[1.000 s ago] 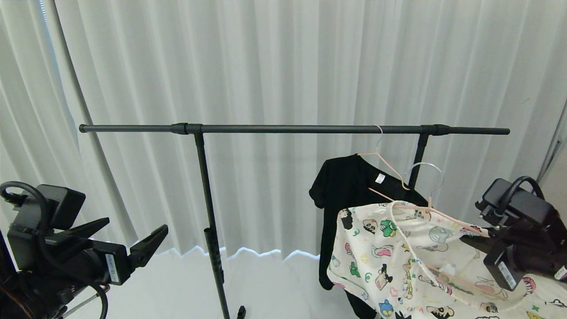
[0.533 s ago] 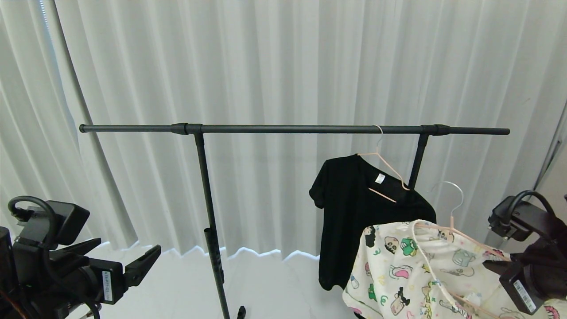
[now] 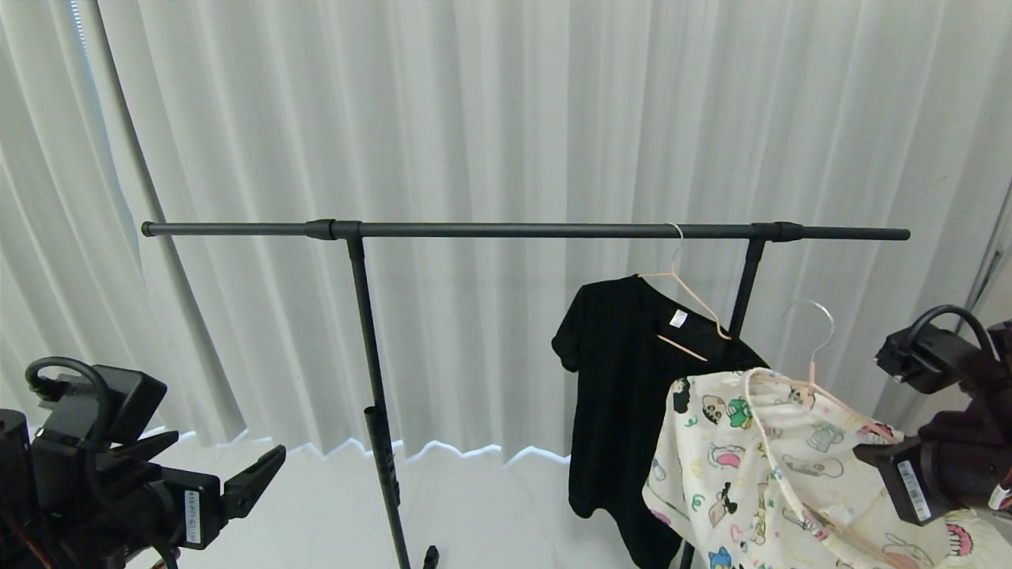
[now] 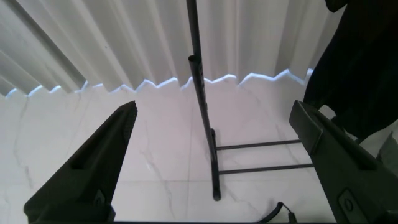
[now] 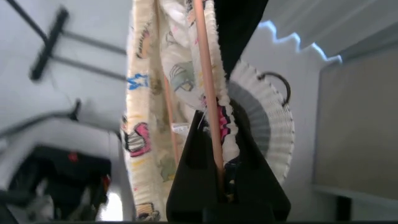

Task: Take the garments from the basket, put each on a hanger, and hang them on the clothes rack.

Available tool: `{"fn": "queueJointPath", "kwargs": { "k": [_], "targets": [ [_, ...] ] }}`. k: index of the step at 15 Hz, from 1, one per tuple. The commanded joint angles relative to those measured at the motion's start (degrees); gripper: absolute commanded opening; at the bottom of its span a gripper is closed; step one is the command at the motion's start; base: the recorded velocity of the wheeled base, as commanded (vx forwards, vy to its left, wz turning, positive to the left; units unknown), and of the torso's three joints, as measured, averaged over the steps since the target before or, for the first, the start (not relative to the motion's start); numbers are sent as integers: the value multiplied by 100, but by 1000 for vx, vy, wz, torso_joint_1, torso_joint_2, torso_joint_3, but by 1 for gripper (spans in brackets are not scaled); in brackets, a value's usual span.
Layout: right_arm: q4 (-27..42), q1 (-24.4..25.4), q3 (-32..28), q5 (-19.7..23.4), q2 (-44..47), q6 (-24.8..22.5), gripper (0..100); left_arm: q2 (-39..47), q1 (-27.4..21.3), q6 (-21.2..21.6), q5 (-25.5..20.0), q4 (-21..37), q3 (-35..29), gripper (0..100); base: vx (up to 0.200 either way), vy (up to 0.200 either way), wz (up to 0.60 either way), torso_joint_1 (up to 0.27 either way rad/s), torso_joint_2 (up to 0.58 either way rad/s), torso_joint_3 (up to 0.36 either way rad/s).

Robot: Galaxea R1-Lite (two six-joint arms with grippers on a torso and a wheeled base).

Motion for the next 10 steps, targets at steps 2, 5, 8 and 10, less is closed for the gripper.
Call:
{"fn": "queueJointPath", "kwargs": {
  "k": [2, 5, 8, 10],
  "targets": [
    [-477, 189, -16, 12, 219, 46, 0, 66, -19, 41, -5, -3, -9, 100, 0, 0, 0, 0, 0, 0],
    [-1075, 593, -25, 12, 447, 46, 0, 74, -63, 234, 21, -3, 9, 100, 0, 0, 0, 0, 0, 0],
    [-1145, 769, -25, 12, 517, 37, 0, 136, -54, 366, 224, -3, -88, 100, 0, 67, 0, 1, 1, -1],
    [-1145, 796, -34, 3, 526, 37, 0, 189, -54, 357, 329, -3, -167, 100, 0, 200, 0, 5, 2, 0]
  ]
}}
